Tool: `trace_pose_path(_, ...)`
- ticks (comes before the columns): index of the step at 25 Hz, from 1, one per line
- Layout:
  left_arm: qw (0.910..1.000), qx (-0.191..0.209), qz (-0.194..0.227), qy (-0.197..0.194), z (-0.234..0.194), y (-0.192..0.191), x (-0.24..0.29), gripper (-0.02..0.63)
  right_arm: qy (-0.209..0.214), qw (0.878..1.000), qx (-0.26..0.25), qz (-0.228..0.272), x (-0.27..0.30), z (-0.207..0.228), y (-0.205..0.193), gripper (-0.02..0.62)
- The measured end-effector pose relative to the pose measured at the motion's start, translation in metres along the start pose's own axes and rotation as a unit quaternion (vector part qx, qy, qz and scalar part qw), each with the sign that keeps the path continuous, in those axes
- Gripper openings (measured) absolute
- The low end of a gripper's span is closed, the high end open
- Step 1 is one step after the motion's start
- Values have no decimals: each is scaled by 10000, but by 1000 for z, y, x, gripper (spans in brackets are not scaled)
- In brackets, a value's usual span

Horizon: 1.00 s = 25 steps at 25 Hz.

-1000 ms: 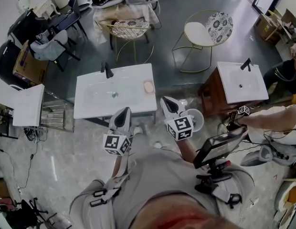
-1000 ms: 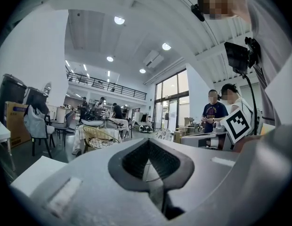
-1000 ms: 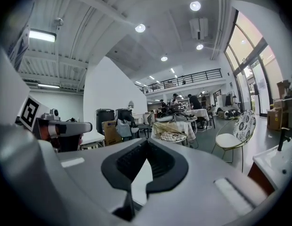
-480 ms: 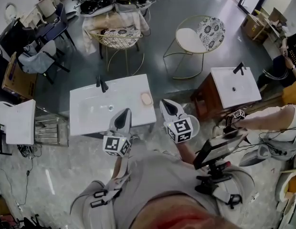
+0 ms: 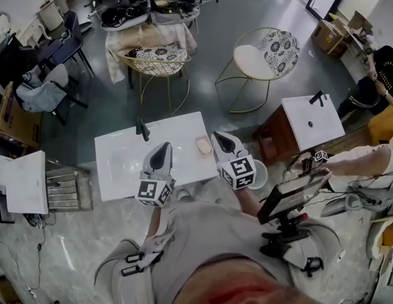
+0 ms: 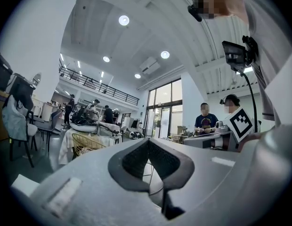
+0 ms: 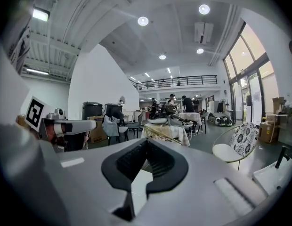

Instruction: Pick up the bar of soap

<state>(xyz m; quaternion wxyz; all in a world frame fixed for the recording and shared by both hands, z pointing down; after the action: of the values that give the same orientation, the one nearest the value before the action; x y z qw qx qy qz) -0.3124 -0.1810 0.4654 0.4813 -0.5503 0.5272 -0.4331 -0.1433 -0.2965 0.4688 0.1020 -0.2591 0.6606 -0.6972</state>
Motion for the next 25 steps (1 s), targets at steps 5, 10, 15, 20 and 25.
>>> trace_pose_path(5,9999,-111,-5,-88,-40,7,6,-2,-103,9999,-26,-114,28,-14,13,2)
trace_pose_path(10,9993,-257,-92,-260,-52,0,12,-3,-129,9997,-66,-216,42,-28,11,2)
trace_pose_path(15,9987,-314,-25,-391,-45,4,16,-3,-84,9998,-80,-141,50,-33,15,2)
trace_pose_path(20,9993,-180,-55,-330,-39,8,18,-2,-52,10000,-5,83,51,-29,20,2)
trace_pose_path(25,9997,39,162,-179,-46,31,15,-2,190,9983,-242,490,58,-37,46,2)
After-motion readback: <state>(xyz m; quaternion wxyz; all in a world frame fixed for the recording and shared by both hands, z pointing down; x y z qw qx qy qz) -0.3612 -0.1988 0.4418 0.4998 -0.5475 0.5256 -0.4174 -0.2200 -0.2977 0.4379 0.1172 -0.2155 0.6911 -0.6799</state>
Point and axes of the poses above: the fingertips, and each gripper's own axes: x forward along the fingers, z to its right, y out of its top, the point moved 5 cm from there along -x, backward along the fingers, and after that the axes turned 2 degrees about -z, right-handed, at the moved point
